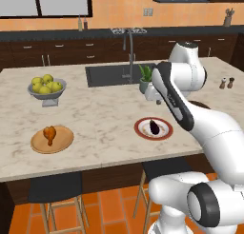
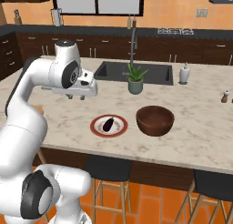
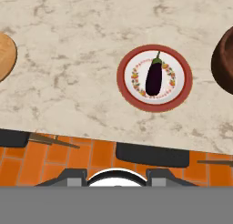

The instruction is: Pick the chicken drumstick and eggplant from their plates and place them in the bowl. Then put the bowl in the fridge.

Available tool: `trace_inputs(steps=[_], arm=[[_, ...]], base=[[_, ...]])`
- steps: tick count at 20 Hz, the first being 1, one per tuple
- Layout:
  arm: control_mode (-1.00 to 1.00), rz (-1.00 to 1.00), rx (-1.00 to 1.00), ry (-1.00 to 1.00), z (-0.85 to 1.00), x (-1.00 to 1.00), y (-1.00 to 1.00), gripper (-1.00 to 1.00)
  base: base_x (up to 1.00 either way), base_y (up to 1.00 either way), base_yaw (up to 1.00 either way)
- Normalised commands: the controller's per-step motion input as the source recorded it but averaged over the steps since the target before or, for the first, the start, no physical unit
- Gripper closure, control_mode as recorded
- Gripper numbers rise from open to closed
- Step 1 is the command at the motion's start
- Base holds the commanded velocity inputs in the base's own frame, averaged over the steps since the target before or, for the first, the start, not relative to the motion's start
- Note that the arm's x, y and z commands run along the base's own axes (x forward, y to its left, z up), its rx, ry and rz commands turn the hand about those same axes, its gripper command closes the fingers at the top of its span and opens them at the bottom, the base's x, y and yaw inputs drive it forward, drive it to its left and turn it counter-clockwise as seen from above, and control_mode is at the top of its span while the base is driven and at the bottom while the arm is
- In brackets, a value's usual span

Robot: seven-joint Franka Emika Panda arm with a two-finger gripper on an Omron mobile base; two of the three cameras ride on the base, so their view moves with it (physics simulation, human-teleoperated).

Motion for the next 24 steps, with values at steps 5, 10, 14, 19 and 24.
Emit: trace_inputs(steps=[5,10,14,19,24], arm=[[-1.0,-0.01,0.01,0.0,-0.12,-0.13,-0.1,-1.0],[-1.0,-0.02,-0.02,0.01,-0.83,-0.26,-0.31,-1.0],[-1.0,-0.02,-0.04,0.03,-0.87,0.78,-0.17,-1.0],[-1.0,-0.03,0.0,0.05,-0.63,0.99,-0.36,-1.0],[-1.0,0.0,0.03,0.22,-0.42,0.7,-0.2,-1.0]], base=[[0.0,0.0,0.0],[0.0,0.0,0.0],[0.0,0.0,0.0],[0.0,0.0,0.0],[0.0,0.0,0.0]])
